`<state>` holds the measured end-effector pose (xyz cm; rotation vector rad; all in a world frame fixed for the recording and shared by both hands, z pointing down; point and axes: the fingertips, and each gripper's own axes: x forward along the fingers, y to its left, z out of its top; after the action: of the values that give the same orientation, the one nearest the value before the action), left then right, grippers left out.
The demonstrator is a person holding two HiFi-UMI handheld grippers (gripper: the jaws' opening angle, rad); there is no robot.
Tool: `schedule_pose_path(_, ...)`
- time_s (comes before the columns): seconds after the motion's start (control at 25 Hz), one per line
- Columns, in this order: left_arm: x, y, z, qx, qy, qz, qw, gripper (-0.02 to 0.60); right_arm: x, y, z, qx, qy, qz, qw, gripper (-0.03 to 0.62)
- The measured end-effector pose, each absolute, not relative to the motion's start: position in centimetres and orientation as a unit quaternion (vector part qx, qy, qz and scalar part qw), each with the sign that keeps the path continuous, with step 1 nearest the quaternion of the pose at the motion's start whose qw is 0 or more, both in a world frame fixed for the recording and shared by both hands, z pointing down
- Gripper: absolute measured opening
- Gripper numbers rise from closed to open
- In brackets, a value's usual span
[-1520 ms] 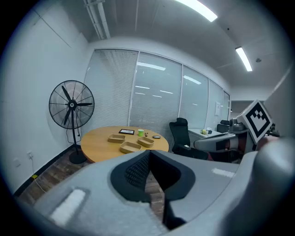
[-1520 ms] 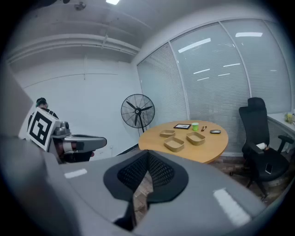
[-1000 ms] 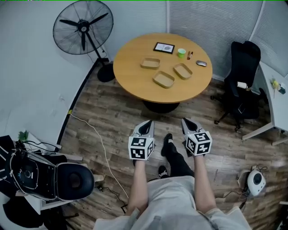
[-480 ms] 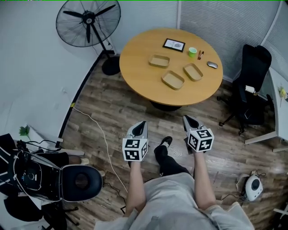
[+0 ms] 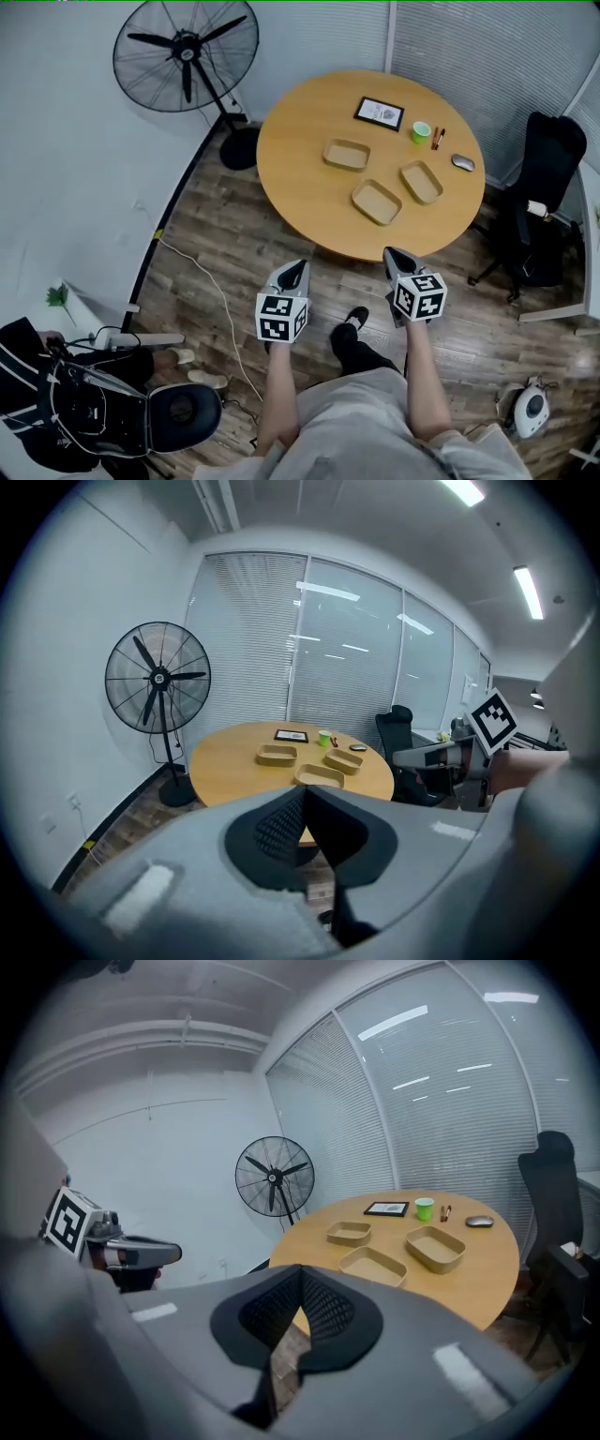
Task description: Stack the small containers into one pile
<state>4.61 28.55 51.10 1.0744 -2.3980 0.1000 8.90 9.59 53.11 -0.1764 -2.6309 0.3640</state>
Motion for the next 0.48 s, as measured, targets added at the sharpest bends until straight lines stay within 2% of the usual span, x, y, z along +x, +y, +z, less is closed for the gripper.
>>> schedule_pose_path(0.48,-8.2,17.3,53.3,0.466,-0.832,0.124,0.273,0.008,-0.8,2.1,56.7,-0.053,-0.947,0.166,0.27,-0.002)
